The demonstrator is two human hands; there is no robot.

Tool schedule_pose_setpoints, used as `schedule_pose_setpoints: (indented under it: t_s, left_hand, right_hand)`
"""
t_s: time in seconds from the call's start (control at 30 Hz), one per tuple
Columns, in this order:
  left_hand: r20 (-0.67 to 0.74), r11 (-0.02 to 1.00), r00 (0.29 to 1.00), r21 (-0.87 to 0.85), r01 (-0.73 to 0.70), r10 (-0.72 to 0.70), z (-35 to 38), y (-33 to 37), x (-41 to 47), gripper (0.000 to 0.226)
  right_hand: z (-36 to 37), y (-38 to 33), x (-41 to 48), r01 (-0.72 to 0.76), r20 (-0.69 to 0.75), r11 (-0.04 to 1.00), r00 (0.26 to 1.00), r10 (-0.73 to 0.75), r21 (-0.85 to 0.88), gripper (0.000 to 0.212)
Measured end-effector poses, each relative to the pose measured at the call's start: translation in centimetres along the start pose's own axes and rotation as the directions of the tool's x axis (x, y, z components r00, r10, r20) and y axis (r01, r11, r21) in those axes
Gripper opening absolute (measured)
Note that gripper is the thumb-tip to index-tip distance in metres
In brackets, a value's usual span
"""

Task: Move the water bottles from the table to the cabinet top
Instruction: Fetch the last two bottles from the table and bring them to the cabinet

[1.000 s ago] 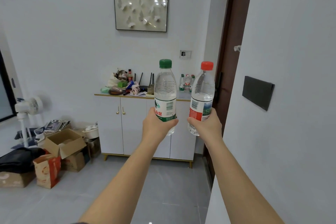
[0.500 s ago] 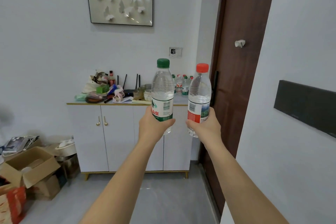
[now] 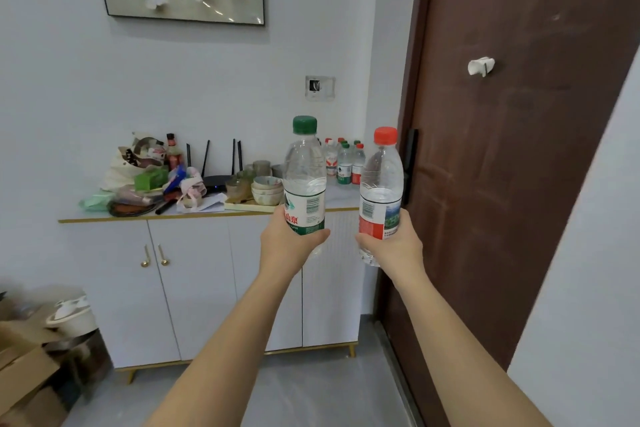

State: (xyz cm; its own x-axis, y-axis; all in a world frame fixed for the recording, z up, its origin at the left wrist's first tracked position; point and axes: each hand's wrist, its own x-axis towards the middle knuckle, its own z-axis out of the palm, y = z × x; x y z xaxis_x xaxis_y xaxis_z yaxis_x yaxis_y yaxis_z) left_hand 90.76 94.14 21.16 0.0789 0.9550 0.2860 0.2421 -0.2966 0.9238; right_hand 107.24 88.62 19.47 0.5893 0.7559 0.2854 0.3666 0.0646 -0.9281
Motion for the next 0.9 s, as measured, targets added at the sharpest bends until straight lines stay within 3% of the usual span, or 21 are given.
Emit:
schedule_pose_setpoints:
  t_s: [0.53,0.9]
  left_hand:
    - [-0.084,0.998,0.996,0.061,-0.031,0.036,11.9,-5.3,23.7,0.058]
    - [-0.077,0.997,0.997,0.082,-0.004,0.01,18.1,-9.2,34.6,0.061]
  right_hand:
    - [8.7,6.2,26.7,0.05,0.049,0.999,0.998,-0.05,0.004,0.07]
    - [12.6,10.3,37.9,0.006,0.078,0.999,0.997,-0.003,-0.042,0.07]
